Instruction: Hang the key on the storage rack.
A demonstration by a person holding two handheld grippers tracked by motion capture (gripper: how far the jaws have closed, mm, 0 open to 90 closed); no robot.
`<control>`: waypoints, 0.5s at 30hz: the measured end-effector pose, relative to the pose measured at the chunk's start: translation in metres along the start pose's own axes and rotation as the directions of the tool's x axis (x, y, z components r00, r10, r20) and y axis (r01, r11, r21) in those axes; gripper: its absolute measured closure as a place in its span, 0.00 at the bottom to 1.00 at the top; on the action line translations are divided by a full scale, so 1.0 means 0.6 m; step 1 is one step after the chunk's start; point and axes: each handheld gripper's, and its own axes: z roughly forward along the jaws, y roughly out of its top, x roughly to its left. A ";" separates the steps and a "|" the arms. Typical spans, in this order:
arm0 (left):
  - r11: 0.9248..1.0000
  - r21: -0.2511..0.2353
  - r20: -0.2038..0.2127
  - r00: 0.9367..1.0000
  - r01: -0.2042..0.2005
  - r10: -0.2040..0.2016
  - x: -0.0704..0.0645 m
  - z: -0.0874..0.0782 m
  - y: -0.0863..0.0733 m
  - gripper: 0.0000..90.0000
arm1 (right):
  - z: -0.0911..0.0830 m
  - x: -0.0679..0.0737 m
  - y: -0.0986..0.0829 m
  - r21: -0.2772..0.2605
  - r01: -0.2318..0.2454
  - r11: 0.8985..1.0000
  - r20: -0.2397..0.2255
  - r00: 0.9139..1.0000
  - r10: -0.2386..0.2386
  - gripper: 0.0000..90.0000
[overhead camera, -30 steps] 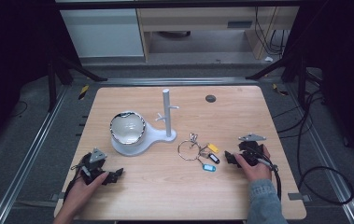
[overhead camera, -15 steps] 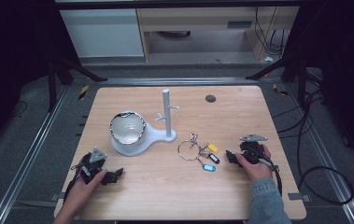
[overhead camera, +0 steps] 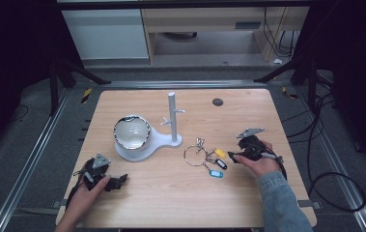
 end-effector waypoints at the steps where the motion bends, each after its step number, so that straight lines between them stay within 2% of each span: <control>1: 1.000 0.000 0.000 1.000 0.000 0.000 0.000 0.000 0.000 0.00 | 0.000 0.008 0.013 0.014 0.037 0.999 -0.022 0.999 -0.036 0.52; 3: 1.000 0.000 0.000 1.000 0.000 0.000 0.000 0.000 0.000 0.00 | 0.001 0.016 0.024 0.027 0.070 0.997 -0.055 0.996 -0.069 0.59; 4: 1.000 0.000 0.000 1.000 0.000 0.000 0.000 0.000 0.000 0.00 | 0.001 0.016 0.024 0.027 0.070 0.997 -0.055 0.996 -0.069 0.59; 5: 1.000 0.000 0.000 1.000 0.000 0.000 0.000 0.000 0.000 0.00 | 0.004 0.025 0.034 0.045 0.100 0.994 -0.084 0.992 -0.096 0.66; 8: 1.000 0.000 0.000 1.000 0.000 0.000 0.000 0.000 0.000 0.00 | 0.009 0.039 0.047 0.064 0.139 0.988 -0.112 0.985 -0.132 0.74; 9: 1.000 0.000 0.000 1.000 0.000 0.000 0.000 0.000 0.000 0.00 | 0.009 0.039 0.047 0.064 0.139 0.988 -0.112 0.985 -0.132 0.74; 12: 1.000 0.000 0.000 1.000 0.000 0.000 0.000 0.000 0.000 0.00 | 0.017 0.060 0.065 0.088 0.178 0.980 -0.134 0.977 -0.166 0.80; 14: 1.000 0.000 0.000 1.000 0.000 0.000 0.000 0.000 0.000 0.00 | 0.019 0.065 0.070 0.094 0.184 0.978 -0.138 0.976 -0.170 0.79; 15: 1.000 0.000 0.000 1.000 0.000 0.000 0.000 0.000 0.000 0.00 | 0.024 0.078 0.081 0.104 0.202 0.974 -0.143 0.972 -0.186 0.76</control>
